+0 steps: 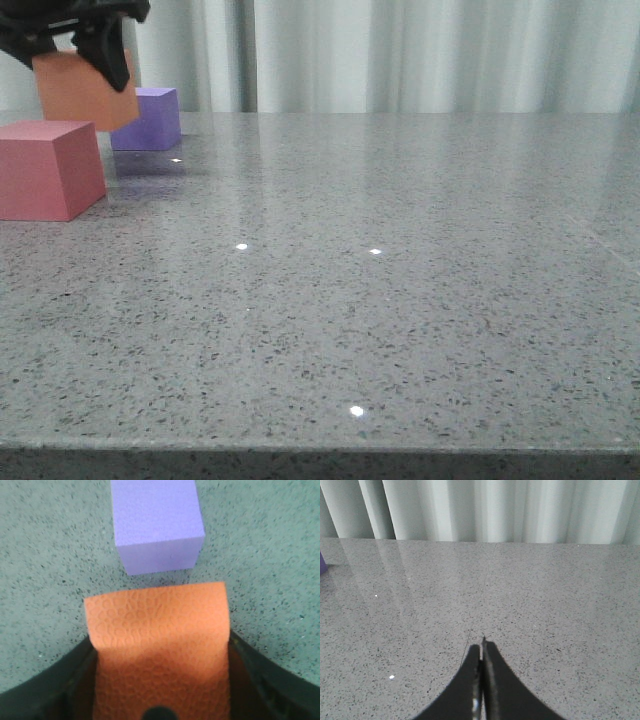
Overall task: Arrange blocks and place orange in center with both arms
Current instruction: 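Lift the orange cube with the left gripper toward the purple cube, then lower the orange cube between the red and purple cubes and release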
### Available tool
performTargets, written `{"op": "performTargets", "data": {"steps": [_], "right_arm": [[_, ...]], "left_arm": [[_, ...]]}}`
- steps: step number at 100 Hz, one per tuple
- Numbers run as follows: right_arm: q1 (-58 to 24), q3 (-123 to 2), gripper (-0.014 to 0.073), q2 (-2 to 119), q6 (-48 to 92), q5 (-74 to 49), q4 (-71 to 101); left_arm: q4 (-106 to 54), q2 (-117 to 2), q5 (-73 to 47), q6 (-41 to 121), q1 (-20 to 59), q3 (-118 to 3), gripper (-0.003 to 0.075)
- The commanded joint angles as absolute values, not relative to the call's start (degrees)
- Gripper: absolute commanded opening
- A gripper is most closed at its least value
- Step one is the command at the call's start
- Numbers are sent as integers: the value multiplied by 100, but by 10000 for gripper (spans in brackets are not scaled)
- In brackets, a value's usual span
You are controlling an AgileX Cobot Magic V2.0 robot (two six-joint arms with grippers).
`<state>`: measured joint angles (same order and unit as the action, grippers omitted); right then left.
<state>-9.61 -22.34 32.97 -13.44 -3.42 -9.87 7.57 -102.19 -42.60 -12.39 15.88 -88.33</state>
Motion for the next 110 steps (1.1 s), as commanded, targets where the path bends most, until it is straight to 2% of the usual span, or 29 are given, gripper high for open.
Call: {"op": "performTargets", "data": {"steps": [1, 52, 62, 81, 84, 88, 110], "right_arm": [[-928, -2410, -69, 3285, -1306, 95, -1052], [-928, -2410, -69, 3285, -1306, 95, -1052], [-928, -2410, -69, 3285, -1306, 95, -1052], [-928, -2410, -69, 3285, -1306, 95, -1052], [-928, -2410, -69, 3285, -1306, 95, -1052], [-928, -2410, -69, 3285, -1306, 95, -1052], [-928, -2410, -69, 3285, -1306, 95, -1052]], "left_arm": [[732, -10078, -3918, -1243, 1582, -8981, 158], [613, -10395, -3874, -1243, 1582, -8981, 167], [605, -10395, -3895, -1243, 1582, -8981, 240], [605, -10395, -3919, -1243, 1582, -8981, 542], [615, -10395, -3919, -1243, 1582, -8981, 571], [637, -10395, -3919, -1243, 1582, -8992, 590], [836, -10062, -3896, -1243, 1582, -9023, 586]]}}
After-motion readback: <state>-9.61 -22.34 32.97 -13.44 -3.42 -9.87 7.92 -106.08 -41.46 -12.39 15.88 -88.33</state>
